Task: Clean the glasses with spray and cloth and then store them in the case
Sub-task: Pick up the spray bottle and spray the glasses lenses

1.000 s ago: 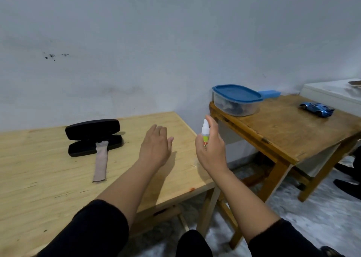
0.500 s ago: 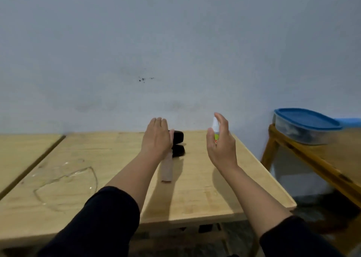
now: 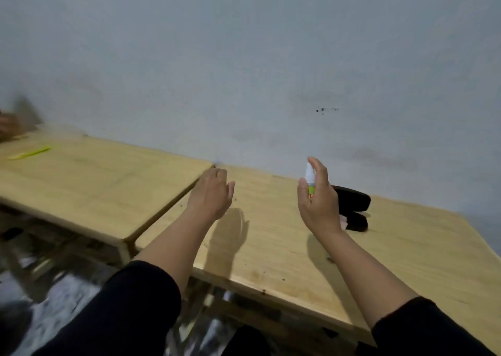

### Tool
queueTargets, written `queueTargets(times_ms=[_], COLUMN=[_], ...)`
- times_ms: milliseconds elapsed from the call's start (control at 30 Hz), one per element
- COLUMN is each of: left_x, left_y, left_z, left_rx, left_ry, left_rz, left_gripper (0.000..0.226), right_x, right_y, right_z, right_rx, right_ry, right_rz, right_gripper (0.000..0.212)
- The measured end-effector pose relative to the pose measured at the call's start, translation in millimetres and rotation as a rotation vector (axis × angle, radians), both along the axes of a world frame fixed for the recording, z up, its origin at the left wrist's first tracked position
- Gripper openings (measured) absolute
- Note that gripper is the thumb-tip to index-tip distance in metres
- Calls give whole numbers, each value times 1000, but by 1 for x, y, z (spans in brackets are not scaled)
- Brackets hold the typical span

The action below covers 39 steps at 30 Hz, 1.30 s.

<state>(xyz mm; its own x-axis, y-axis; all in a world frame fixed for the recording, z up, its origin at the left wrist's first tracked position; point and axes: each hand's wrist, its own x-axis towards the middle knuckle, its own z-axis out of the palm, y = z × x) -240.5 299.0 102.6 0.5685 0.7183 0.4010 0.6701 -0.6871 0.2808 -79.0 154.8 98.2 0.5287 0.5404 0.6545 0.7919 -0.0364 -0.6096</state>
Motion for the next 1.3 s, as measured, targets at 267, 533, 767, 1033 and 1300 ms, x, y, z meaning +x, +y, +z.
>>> queueTargets(times_ms=[267, 533, 767, 1033, 1300], left_x=[-86, -86, -78, -52, 12], left_y=[39, 48, 50, 40, 26], left_z=[-43, -66, -73, -72, -60], left_rx=[-170, -214, -334, -403, -436], left_ry=[52, -72, -193, -454, -678], left_rz=[57, -18, -49, 64, 46], left_gripper=[45, 41, 24, 27, 16], right_x=[-31, -29, -24, -19, -2], right_y=[35, 44, 44, 33, -11], right_z=[-29, -40, -47, -49, -56], right_rx=[-42, -73, -88, -38, -15], right_ry=[53, 59, 71, 165, 307], right_rz=[114, 110, 89, 65, 129], right_gripper=[43, 42, 42, 40, 33])
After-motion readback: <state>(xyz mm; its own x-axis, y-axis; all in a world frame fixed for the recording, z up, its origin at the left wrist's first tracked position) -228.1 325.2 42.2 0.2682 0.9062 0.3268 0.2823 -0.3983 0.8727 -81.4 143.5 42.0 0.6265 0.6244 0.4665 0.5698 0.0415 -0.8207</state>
